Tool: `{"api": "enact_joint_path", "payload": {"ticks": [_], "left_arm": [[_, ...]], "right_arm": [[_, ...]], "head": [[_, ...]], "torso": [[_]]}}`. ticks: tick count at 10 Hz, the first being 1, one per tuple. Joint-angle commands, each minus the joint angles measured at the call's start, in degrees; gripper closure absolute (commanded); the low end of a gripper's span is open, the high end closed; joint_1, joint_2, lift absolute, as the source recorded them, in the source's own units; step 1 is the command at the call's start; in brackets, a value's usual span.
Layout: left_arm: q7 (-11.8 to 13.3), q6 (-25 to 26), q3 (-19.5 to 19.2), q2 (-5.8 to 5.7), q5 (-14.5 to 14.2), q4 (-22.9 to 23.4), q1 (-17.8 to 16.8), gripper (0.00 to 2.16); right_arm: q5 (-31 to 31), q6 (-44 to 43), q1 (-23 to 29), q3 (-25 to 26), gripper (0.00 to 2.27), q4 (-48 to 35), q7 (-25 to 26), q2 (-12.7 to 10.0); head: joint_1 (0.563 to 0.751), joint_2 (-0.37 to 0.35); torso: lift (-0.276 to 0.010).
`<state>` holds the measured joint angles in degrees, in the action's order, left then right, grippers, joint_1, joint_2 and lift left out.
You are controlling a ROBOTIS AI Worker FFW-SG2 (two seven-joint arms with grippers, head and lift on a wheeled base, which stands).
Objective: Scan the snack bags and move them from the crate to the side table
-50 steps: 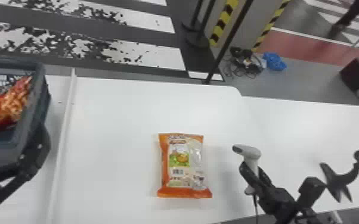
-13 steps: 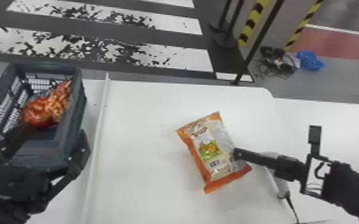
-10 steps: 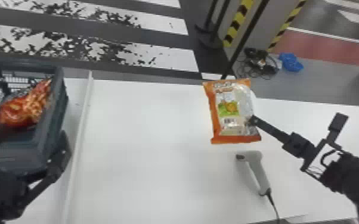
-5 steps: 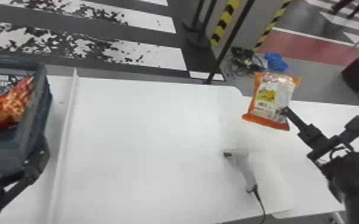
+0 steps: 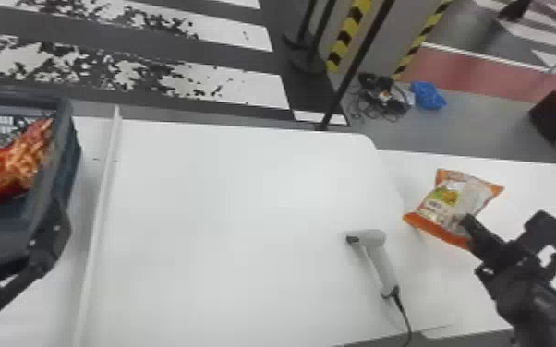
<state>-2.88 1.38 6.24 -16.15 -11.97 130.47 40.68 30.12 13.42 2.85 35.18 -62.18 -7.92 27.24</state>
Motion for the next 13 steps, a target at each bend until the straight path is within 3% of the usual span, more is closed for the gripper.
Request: {"api": "enact_joint_path", "payload": {"ticks": [1, 2, 3, 4, 5, 7, 8, 10, 13], "left_arm": [[0.3, 0.2, 0.0, -0.2, -0.2, -0.2, -0.5, 0.07], [0.4, 0.2, 0.2, -0.2, -0.2, -0.3, -0.8, 0.07], [0.4, 0.3, 0.7, -0.11, -0.1, -0.5, -1.2, 0.07], [0.2, 0.5, 1.1, -0.02, 0.2, -0.6, -1.5, 0.07], [0.2, 0.5, 1.3, 0.07, 0.4, -0.6, -1.7, 0.07], [0.2, 1.2, 1.4, 0.07, 0.4, -0.6, -1.7, 0.07], [0.2, 1.6, 1.5, 0.07, 0.4, -0.5, -1.8, 0.07], [-0.1, 2.1, 1.9, 0.07, 0.5, -0.1, -1.9, 0.07], [-2.0, 5.4, 4.1, 0.51, 1.8, 0.2, -2.1, 0.07]], "right_arm": [[-0.6, -1.2, -0.2, -1.2, 2.24, 3.3, 3.6, -0.1], [-0.2, -1.0, -0.2, -1.2, 2.23, 3.7, 6.9, -0.1], [-0.3, -0.6, 0.1, -1.4, 1.35, 3.3, 6.4, 0.3], [-0.2, -0.6, 2.3, -2.6, 0.11, -0.7, 5.6, 0.0], [1.6, -0.6, 5.9, -2.0, 0.0, -6.8, 5.7, -1.3], [7.3, -2.7, 14.5, -1.2, 0.05, -20.1, 2.5, -5.9], [7.6, -2.7, 18.4, -2.0, 0.05, -27.6, 0.2, -9.3], [8.5, -2.0, 24.8, -6.4, 0.06, -40.3, 0.5, -14.0], [0.3, -5.9, 30.0, -17.7, 0.04, -49.6, 0.3, -17.0]], "head": [[0.695, -0.35], [0.695, -0.35], [0.695, -0.35], [0.695, -0.35], [0.695, -0.35], [0.695, -0.35], [0.695, -0.35], [0.695, -0.35], [0.695, -0.35]], "torso": [[-0.087], [-0.087], [-0.087], [-0.087], [-0.087], [-0.087], [-0.087], [-0.087], [-0.087]]}}
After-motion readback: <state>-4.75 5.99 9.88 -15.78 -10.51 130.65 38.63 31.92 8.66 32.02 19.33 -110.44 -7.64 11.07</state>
